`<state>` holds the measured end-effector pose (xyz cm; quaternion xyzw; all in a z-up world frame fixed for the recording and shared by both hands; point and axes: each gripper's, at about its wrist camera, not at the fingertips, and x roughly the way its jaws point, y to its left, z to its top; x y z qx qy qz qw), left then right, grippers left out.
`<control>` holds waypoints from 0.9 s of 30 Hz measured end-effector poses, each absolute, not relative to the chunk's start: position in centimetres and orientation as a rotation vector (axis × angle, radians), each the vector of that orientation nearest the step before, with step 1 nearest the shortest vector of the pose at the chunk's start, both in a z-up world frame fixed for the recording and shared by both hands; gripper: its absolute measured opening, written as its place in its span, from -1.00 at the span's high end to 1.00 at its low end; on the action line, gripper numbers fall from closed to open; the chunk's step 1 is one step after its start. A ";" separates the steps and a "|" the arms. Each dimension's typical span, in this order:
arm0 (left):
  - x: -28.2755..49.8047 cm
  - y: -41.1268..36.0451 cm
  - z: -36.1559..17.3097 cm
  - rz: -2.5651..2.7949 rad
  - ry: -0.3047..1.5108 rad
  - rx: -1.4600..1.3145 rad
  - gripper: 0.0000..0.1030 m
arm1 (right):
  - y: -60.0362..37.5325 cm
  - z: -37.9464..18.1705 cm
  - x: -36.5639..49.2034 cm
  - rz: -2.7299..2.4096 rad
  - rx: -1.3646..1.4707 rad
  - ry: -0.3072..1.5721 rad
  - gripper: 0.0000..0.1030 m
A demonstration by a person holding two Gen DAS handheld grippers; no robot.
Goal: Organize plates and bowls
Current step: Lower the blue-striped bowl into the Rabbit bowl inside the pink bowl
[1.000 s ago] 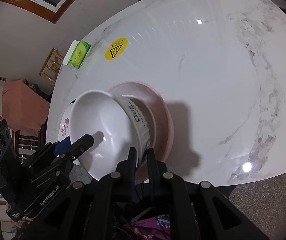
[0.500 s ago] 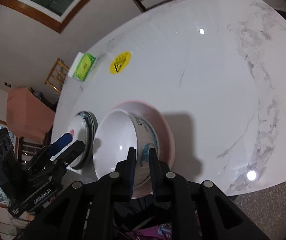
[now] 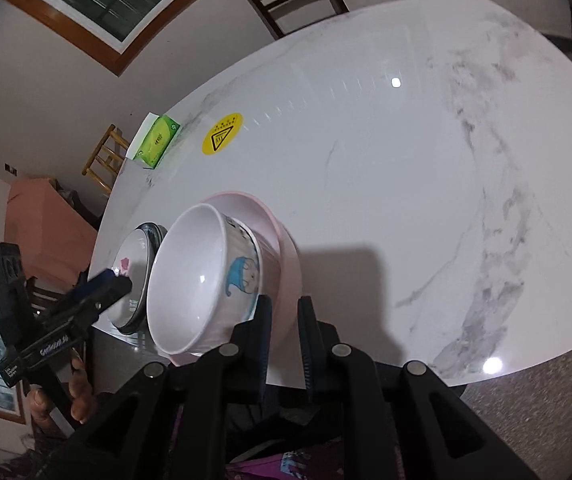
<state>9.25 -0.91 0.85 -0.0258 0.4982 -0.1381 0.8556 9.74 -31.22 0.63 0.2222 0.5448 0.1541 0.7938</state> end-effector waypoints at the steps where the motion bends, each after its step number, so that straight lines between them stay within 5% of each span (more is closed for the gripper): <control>1: 9.3 -0.8 0.7 -0.292 1.054 -0.062 -0.58 | -31.1 0.5 9.8 0.328 0.478 1.172 0.71; 27: 10.3 0.7 -3.8 -0.484 1.220 -0.239 -0.34 | -30.4 -0.4 11.6 0.317 0.498 1.219 0.69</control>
